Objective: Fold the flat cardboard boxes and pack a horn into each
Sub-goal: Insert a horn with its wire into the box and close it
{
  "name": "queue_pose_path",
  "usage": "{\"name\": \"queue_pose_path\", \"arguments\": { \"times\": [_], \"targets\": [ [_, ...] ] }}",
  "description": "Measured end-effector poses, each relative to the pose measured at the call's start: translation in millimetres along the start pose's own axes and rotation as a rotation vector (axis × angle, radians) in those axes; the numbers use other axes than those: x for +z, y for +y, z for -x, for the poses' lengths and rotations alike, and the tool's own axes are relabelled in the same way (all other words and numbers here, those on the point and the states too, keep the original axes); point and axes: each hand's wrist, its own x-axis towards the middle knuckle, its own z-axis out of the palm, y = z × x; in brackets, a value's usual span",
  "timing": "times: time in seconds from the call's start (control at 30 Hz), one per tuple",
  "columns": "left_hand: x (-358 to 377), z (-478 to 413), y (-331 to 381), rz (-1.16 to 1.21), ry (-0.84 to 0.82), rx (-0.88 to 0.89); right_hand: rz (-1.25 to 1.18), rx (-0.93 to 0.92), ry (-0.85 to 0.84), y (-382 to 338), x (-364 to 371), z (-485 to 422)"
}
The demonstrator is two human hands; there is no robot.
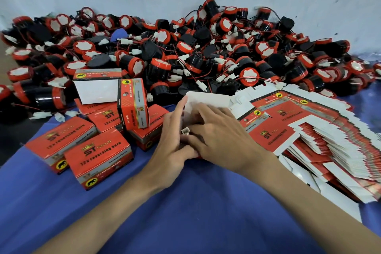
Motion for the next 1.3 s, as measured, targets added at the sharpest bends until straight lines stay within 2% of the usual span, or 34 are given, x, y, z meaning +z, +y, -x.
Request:
{"name": "queue_pose_path", "arguments": {
  "times": [0.17, 0.3, 0.5, 0.63, 0.77, 0.93, 1.0, 1.07, 1.13, 1.17, 1.23, 1.3],
  "targets": [
    [-0.4, -3.2, -5.7, 0.006, 0.038, 0.005, 0.012, 0.003, -0.017, -0.2, 1.6, 0.5],
    [1.7, -4.4, -4.0, 0.058, 0.060, 0.006, 0.004, -0.007, 0.059, -6.3, 0.7, 3.4],
    [1.3, -1.4, -0.1, 0.064, 0.067, 0.016, 0.029, -0.035, 0.037, -5.2, -0.1, 4.7],
    [2.6, -2.0, 0.7, 0.070, 0.078, 0.006, -0.039, -0.011, 0.100, -5.9, 1.8, 3.7],
    [3.6, -3.7, 1.4, 0.099, 0.090, -0.010, -0.106, -0.003, 0.083, -1.6, 3.9, 0.4],
    [4.0, -1.2, 2.7, -0.007, 0.198, 0.055, -0.097, -0.074, 0.101, 2.2, 8.0, 0.8],
    [4.6, -1.1, 1.0, 0.001, 0.233, 0.066, -0.155, -0.120, 0.144, 3.2, 10.2, 1.2],
    [4.3, -1.8, 2.4, 0.023, 0.230, 0.041, -0.377, -0.159, 0.204, 4.6, 12.8, 0.9],
    [3.4, -3.1, 3.4, 0.024, 0.215, 0.027, -0.619, -0.120, 0.336, 8.2, 13.3, 2.9],
    [2.9, -3.5, 3.8, -0.006, 0.209, 0.021, -0.660, -0.085, 0.428, 11.1, 13.3, 4.9],
    [2.3, -4.1, 4.2, -0.084, 0.185, 0.005, -0.554, -0.032, 0.618, 17.9, 13.9, 10.3],
    [2.8, -4.8, 4.4, -0.113, 0.137, -0.014, -0.418, -0.010, 0.710, 24.0, 13.7, 17.2]
  ]
}}
